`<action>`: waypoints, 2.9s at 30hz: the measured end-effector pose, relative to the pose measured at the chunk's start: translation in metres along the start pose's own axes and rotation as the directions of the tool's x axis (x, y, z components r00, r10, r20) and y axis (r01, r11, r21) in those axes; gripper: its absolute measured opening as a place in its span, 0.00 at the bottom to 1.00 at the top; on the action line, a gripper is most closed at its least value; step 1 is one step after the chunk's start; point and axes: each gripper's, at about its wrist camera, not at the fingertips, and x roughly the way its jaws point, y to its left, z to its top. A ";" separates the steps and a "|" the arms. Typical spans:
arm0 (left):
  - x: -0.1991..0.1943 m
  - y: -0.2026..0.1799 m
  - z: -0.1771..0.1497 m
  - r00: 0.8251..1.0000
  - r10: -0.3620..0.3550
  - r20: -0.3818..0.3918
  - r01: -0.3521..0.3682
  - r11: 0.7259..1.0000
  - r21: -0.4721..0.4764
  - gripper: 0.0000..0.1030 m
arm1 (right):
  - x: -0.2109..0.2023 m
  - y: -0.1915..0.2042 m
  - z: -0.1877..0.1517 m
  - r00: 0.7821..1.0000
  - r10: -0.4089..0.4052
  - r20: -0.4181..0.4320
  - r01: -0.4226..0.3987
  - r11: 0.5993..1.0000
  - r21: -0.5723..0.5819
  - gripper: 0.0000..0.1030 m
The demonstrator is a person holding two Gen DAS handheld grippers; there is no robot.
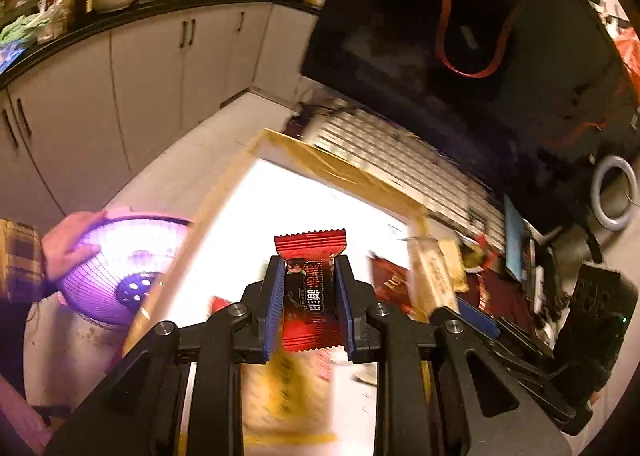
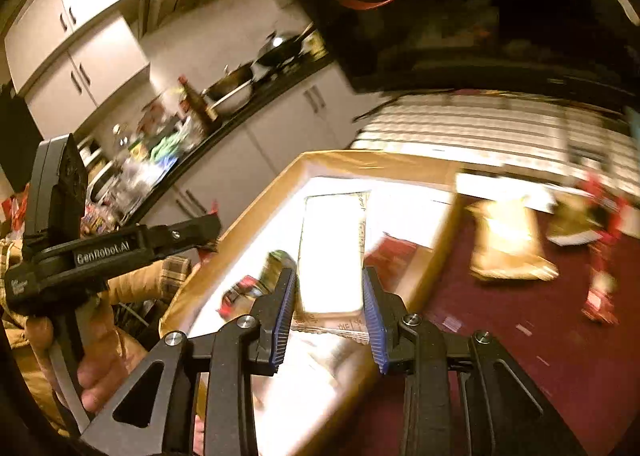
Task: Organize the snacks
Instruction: 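Carry both snacks into the white box and open both grippers, then grasp the red chocolate bar with the right gripper while the left gripper grasps the gold bag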
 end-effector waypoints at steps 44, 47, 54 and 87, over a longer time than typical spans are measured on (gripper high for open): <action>0.014 -0.163 -0.082 0.992 -0.054 -0.111 0.087 0.943 0.320 0.74 | -0.043 -0.176 -0.023 0.861 -0.494 -0.120 0.507 0.851 0.138 0.27; 0.018 -0.165 -0.082 0.990 -0.054 -0.129 0.093 0.944 0.318 0.74 | -0.046 -0.173 -0.028 0.856 -0.500 -0.133 0.515 0.847 0.127 0.24; 0.033 -0.172 -0.079 0.983 -0.042 -0.179 0.095 0.949 0.301 0.74 | -0.091 -0.170 -0.069 0.890 -0.449 -0.084 0.456 0.865 0.208 0.23; 0.159 -0.225 -0.026 0.951 0.135 -0.278 -0.038 0.943 0.330 0.67 | -0.111 -0.183 -0.088 0.905 -0.426 -0.005 0.416 0.880 0.228 0.24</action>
